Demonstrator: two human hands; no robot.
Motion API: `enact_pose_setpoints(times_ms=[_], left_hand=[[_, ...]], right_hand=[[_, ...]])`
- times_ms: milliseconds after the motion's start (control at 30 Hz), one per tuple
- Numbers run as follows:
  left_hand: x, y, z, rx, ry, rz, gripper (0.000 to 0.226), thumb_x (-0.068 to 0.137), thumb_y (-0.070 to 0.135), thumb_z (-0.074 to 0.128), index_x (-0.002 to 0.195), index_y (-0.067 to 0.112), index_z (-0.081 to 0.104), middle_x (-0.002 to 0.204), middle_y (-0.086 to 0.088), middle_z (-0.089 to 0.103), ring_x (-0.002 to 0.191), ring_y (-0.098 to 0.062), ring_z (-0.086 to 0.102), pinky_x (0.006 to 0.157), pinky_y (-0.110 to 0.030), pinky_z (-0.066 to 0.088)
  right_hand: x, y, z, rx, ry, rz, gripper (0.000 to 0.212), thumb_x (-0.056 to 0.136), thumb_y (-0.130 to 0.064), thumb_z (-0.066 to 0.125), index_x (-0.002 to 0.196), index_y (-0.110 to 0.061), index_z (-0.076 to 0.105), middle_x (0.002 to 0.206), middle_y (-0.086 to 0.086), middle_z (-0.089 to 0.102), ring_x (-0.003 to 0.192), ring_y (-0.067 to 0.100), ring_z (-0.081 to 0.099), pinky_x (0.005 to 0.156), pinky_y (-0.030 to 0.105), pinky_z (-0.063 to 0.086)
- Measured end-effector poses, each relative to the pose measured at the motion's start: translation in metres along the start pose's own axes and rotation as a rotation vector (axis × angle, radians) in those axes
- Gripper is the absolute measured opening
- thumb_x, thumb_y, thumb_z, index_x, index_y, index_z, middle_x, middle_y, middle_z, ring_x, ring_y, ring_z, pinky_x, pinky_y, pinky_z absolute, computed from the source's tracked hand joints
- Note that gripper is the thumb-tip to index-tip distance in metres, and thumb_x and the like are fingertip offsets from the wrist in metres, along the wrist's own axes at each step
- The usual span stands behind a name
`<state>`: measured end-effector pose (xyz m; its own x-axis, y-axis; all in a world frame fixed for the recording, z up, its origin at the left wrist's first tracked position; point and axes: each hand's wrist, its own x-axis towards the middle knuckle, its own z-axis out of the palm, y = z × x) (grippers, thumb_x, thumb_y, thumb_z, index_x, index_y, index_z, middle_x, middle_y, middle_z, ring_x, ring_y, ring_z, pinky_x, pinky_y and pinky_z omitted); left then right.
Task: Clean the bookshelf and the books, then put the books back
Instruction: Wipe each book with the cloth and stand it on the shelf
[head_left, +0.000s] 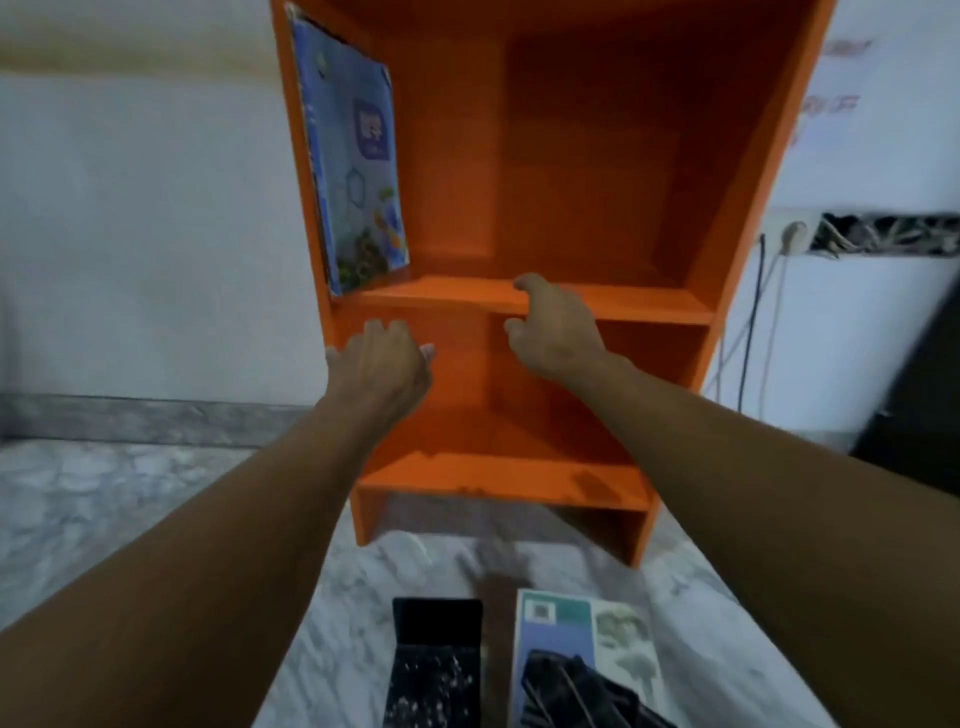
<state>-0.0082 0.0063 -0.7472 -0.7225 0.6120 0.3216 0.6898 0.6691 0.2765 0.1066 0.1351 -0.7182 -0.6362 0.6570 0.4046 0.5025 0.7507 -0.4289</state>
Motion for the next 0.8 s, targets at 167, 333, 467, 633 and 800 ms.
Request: enact_pose_setpoints(times_ms=[167, 333, 467, 633, 800], left_hand=[[-0.035, 0.048, 0.038, -0.023, -0.211, 0.12, 0.046, 0.1, 0.044, 0.044, 0.129, 0.008, 0.052, 0.136, -0.021, 0.047, 0.128, -0.042, 0.045, 0.109, -0.062, 0.03], [-0.053, 0.085, 0.08, 0.043, -0.417, 0.202, 0.033, 0.093, 0.03, 0.053, 0.114, 0.007, 0.062, 0.127, -0.021, 0.058, 0.116, -0.044, 0.056, 0.097, -0.055, 0.047], [-0.069, 0.087, 0.114, 0.097, -0.524, 0.248, 0.013, 0.09, 0.015, 0.052, 0.099, 0.008, 0.059, 0.098, -0.014, 0.058, 0.099, -0.038, 0.061, 0.079, -0.04, 0.05], [-0.103, 0.069, 0.193, -0.059, -0.703, 0.085, 0.019, 0.097, 0.008, 0.048, 0.086, -0.002, 0.06, 0.072, -0.014, 0.051, 0.064, -0.027, 0.05, 0.061, -0.033, 0.041], [-0.139, 0.053, 0.256, -0.198, -0.782, -0.133, 0.039, 0.086, 0.037, 0.071, 0.096, 0.001, 0.062, 0.111, -0.021, 0.066, 0.105, -0.037, 0.063, 0.072, -0.033, 0.05]], right_hand=[[-0.073, 0.074, -0.015, -0.311, -0.222, 0.137, 0.052, 0.092, -0.025, 0.058, 0.14, -0.011, 0.043, 0.137, 0.016, 0.052, 0.124, 0.036, 0.05, 0.1, 0.043, 0.045], [-0.122, 0.126, 0.001, -0.582, -0.716, 0.198, 0.045, 0.087, -0.036, 0.068, 0.122, -0.009, 0.063, 0.125, 0.012, 0.062, 0.11, 0.031, 0.06, 0.091, 0.041, 0.054], [-0.143, 0.134, 0.03, -0.482, -0.954, 0.217, 0.039, 0.093, -0.035, 0.065, 0.109, 0.0, 0.067, 0.102, 0.01, 0.067, 0.079, 0.02, 0.06, 0.042, 0.016, 0.046], [-0.184, 0.152, 0.1, -0.393, -1.078, 0.234, 0.074, 0.075, -0.063, 0.074, 0.116, -0.006, 0.052, 0.113, 0.013, 0.057, 0.093, 0.027, 0.058, 0.074, 0.036, 0.051], [-0.227, 0.166, 0.136, -0.288, -1.103, 0.189, 0.088, 0.063, -0.058, 0.084, 0.126, -0.008, 0.048, 0.127, 0.011, 0.058, 0.108, 0.029, 0.058, 0.09, 0.037, 0.049]])
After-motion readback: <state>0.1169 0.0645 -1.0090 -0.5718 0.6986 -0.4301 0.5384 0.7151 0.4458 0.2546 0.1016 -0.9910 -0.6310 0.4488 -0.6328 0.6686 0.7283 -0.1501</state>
